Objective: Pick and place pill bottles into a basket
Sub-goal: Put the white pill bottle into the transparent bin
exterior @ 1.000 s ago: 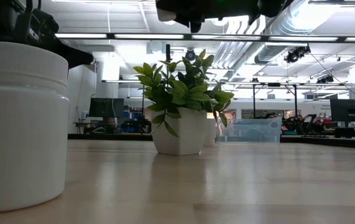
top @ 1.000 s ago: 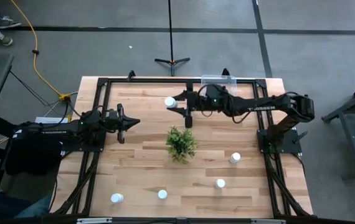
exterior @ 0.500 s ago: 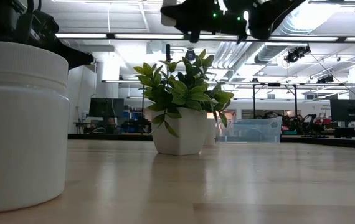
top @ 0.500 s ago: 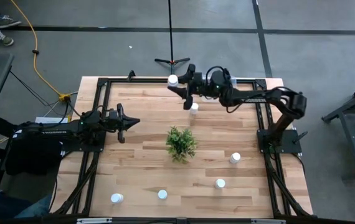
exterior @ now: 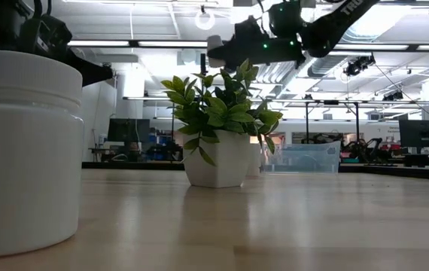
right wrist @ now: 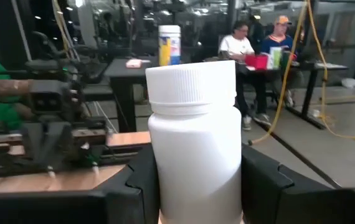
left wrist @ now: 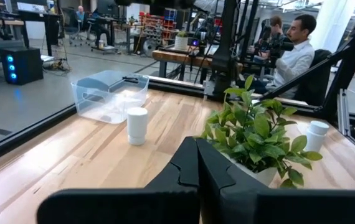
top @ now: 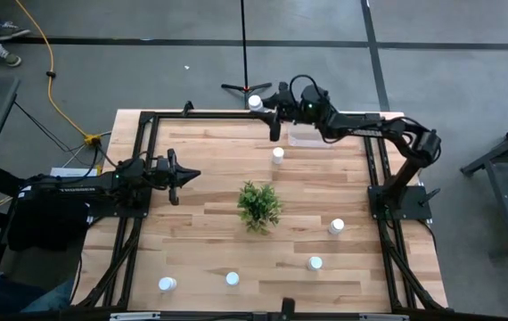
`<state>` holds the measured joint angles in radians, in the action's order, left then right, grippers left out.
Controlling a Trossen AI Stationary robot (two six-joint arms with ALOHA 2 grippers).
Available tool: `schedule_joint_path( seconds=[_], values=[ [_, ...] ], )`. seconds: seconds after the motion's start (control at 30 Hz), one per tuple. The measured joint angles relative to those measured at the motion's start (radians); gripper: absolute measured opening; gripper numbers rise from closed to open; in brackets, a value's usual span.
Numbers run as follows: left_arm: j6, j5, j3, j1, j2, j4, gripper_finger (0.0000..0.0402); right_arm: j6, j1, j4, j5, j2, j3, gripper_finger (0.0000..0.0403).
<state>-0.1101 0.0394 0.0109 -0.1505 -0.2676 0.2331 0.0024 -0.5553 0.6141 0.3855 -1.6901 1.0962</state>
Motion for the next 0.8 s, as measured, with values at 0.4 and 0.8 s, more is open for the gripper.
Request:
schedule_joint_path(
  seconds=[0.4, 0.8],
  values=[
    [-0.008, 0.043, 0.000, 0.000, 0.000, 0.001, 0.0022, 0.043, -0.186, -0.072, 0.199, -0.049, -0.001, 0.0150],
    [-0.024, 0.098, -0.001, 0.000, 0.000, 0.000, 0.0023, 0.023, -0.344, -0.146, 0.307, -0.044, -0.018, 0.0150]
  ],
)
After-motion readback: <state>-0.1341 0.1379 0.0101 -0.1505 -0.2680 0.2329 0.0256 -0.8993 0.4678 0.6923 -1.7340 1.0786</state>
